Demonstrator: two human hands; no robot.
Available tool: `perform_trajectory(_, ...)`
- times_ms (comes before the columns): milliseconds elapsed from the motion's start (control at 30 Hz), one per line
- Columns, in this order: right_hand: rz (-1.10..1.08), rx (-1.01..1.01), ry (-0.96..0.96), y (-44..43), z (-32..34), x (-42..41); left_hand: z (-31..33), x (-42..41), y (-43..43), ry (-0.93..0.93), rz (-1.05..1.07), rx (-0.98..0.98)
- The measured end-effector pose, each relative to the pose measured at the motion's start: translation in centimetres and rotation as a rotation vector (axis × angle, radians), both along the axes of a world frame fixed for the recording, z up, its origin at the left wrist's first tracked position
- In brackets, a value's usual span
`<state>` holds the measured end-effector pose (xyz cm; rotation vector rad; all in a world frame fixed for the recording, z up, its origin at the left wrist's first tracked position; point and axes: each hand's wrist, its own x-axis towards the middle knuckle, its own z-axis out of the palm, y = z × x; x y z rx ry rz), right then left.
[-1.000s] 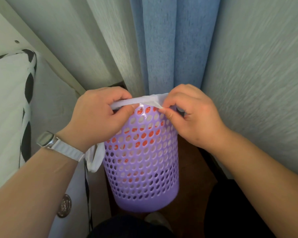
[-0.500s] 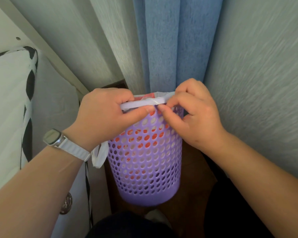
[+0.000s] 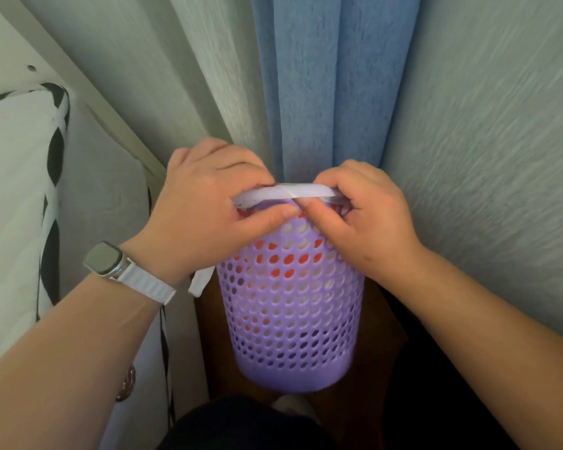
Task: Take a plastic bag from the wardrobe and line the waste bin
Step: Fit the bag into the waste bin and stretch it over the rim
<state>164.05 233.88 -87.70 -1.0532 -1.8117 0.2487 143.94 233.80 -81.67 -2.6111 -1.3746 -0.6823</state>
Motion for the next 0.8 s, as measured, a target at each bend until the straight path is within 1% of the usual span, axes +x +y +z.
perform_trajectory(167, -0.003, -0.061, -0.002, -0.3, -0.4, -0.5, -0.6, 0.6, -0.3, 0.049, -0.133, -0.117)
perform_trajectory(367, 0.162, -0.071, -0.037, 0.5, 0.8, 0.6, -0.6, -0.3, 0.3, 0.004, -0.126, -0.188)
perform_trajectory(433, 0.173, -0.072, -0.02, 1.0, 1.1, 1.5, -0.3, -0.8, 0.5, -0.036, -0.116, -0.205)
perform_trajectory(600, 0.181, -0.112, -0.029, 1.4, 0.6, 1.9, 0.1, -1.1, 0.2, -0.218, -0.029, -0.234)
perform_trajectory(700, 0.136, -0.124, 0.019, 1.3, 0.4, 1.6, 0.1, -0.6, -0.2, -0.281, -0.009, -0.27)
perform_trajectory(800, 0.089, -0.086, 0.052, 1.0, 0.4, 1.4, 0.3, -0.3, -0.5, -0.339, -0.011, -0.331)
